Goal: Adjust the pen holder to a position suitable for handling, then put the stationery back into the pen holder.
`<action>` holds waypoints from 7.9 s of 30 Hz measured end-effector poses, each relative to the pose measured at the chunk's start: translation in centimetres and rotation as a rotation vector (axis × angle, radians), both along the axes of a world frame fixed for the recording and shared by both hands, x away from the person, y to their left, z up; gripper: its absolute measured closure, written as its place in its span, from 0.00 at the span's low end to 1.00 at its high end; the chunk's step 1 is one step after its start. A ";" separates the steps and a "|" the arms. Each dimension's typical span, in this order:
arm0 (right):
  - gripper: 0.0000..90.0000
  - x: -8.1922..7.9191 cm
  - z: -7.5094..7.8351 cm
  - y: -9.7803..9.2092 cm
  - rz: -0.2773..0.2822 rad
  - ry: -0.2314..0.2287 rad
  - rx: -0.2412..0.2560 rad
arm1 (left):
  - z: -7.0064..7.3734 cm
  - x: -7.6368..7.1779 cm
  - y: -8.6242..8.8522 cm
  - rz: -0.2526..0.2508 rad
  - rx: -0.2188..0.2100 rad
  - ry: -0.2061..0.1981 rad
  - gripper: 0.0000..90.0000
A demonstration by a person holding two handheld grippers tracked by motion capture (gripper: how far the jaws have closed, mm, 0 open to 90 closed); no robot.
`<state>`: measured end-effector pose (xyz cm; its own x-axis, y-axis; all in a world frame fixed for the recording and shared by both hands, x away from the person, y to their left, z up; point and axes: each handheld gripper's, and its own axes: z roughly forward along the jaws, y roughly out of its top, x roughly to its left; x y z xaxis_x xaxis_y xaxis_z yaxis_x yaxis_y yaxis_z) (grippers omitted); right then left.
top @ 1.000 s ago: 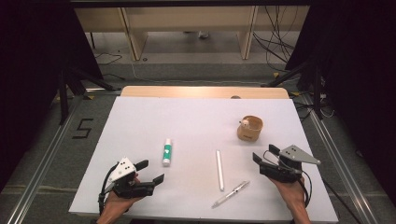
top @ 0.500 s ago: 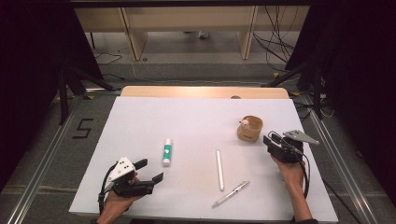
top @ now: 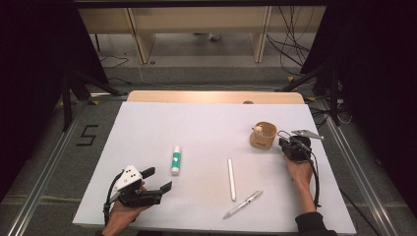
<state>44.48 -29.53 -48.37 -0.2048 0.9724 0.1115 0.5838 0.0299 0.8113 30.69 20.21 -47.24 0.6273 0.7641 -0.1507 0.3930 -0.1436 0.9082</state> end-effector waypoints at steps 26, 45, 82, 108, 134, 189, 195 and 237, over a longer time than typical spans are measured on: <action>1.00 1.2 -1.0 2.0 -0.015 0.097 0.013 | 0.0 0.1 -0.2 -0.001 0.003 0.004 0.18; 1.00 3.6 -0.6 7.6 0.100 0.119 -0.098 | 0.0 0.1 -0.2 -0.002 0.006 0.003 0.18; 1.00 5.4 -0.3 17.7 0.254 0.114 -0.186 | 0.1 0.1 -0.2 -0.012 0.002 0.002 0.18; 0.59 -2.3 2.9 12.7 0.345 -0.046 -0.032 | -0.1 0.5 -0.6 0.080 0.041 0.054 0.18; 0.33 -8.9 3.8 11.4 0.445 -0.090 0.069 | -0.2 2.5 -2.4 0.176 0.068 0.118 0.18; 0.28 -13.8 2.9 11.0 0.476 -0.109 0.082 | -1.5 7.9 -6.1 0.258 0.258 0.259 0.34; 0.28 -14.0 3.0 10.9 0.474 -0.110 0.086 | -1.6 7.8 -6.5 0.261 0.280 0.263 0.43; 0.29 -14.3 3.0 10.6 0.471 -0.117 0.086 | -1.3 7.8 -4.8 0.261 0.149 0.305 0.73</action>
<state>30.14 -18.91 -45.36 -0.6357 0.7597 0.1368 0.4275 0.1989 0.8819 38.50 15.44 -48.58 0.3535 0.9189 -0.1751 0.6811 -0.1245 0.7215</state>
